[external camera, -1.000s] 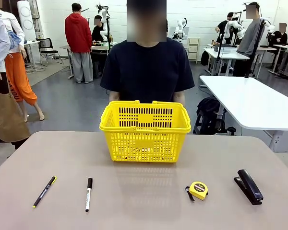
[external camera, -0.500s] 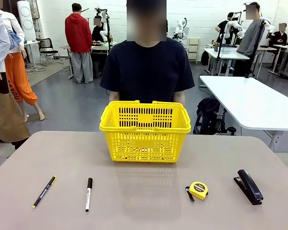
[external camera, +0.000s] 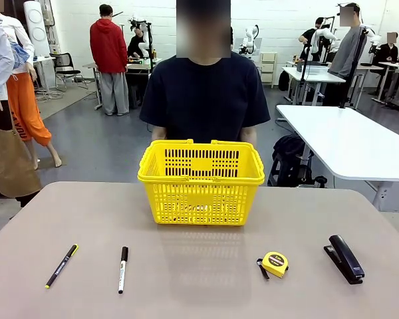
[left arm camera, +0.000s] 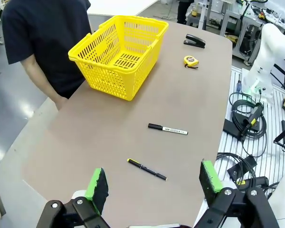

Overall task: Place the items the person wants into the basket.
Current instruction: Pick up the item the person points to and place it in the Market Basket.

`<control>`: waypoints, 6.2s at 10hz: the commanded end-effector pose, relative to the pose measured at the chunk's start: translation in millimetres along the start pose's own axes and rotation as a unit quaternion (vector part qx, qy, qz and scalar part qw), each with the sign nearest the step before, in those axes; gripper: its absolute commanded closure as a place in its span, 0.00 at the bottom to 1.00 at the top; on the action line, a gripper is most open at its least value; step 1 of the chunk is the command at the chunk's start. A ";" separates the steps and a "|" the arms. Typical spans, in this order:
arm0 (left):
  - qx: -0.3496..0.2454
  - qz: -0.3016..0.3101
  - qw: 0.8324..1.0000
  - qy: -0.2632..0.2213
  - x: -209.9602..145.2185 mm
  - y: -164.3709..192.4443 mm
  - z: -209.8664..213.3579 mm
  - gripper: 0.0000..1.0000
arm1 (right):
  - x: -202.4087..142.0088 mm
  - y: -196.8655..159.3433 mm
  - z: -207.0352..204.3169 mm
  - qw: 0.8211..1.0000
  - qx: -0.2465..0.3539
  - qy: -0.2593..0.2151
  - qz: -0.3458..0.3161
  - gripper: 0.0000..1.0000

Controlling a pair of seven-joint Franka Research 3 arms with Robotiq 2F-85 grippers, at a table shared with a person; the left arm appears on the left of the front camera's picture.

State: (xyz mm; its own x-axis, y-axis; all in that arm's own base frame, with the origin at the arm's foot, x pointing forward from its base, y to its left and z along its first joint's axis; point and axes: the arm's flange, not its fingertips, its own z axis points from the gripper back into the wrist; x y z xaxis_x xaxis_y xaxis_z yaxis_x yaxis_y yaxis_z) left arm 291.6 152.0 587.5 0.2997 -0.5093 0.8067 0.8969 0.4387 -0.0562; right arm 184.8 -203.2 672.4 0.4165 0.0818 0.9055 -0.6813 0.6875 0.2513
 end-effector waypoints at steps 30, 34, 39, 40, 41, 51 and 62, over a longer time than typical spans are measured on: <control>0.266 0.385 0.844 0.262 102.1 -78.3 -309.5 0.00 | 0.7 0.4 -0.8 1.000 0.008 -0.004 0.004 0.00; 0.249 0.382 0.848 0.270 99.4 -80.8 -309.5 0.00 | 0.7 0.4 -0.8 1.000 0.008 -0.004 0.004 0.00; 0.249 0.382 0.848 0.270 99.4 -80.8 -309.5 0.00 | 0.7 0.4 -0.8 1.000 0.008 -0.004 0.004 0.00; 0.241 0.384 0.850 0.269 101.4 -79.8 -310.3 0.00 | 0.7 0.4 -0.8 1.000 0.008 -0.004 0.004 0.00; 0.235 0.411 0.839 0.268 90.3 -89.4 -328.9 0.00 | 0.7 0.4 -0.8 1.000 0.008 -0.004 0.004 0.00; 0.294 0.512 0.742 0.318 12.8 -94.5 -446.5 0.00 | 0.7 0.4 -0.8 1.000 0.008 -0.004 0.004 0.00; 0.303 0.529 0.719 0.334 -8.2 -69.4 -477.5 0.00 | 0.7 0.4 -0.8 1.000 0.008 -0.004 0.004 0.00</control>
State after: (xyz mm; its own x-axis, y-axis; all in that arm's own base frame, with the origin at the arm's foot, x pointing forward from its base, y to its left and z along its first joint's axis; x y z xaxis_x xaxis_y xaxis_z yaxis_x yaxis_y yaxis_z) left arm 376.9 -221.0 308.5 0.9863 0.1650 -0.0017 -0.1650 0.9862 -0.0125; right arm 183.7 -203.6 672.6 0.4194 0.0847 0.9038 -0.6780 0.6913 0.2499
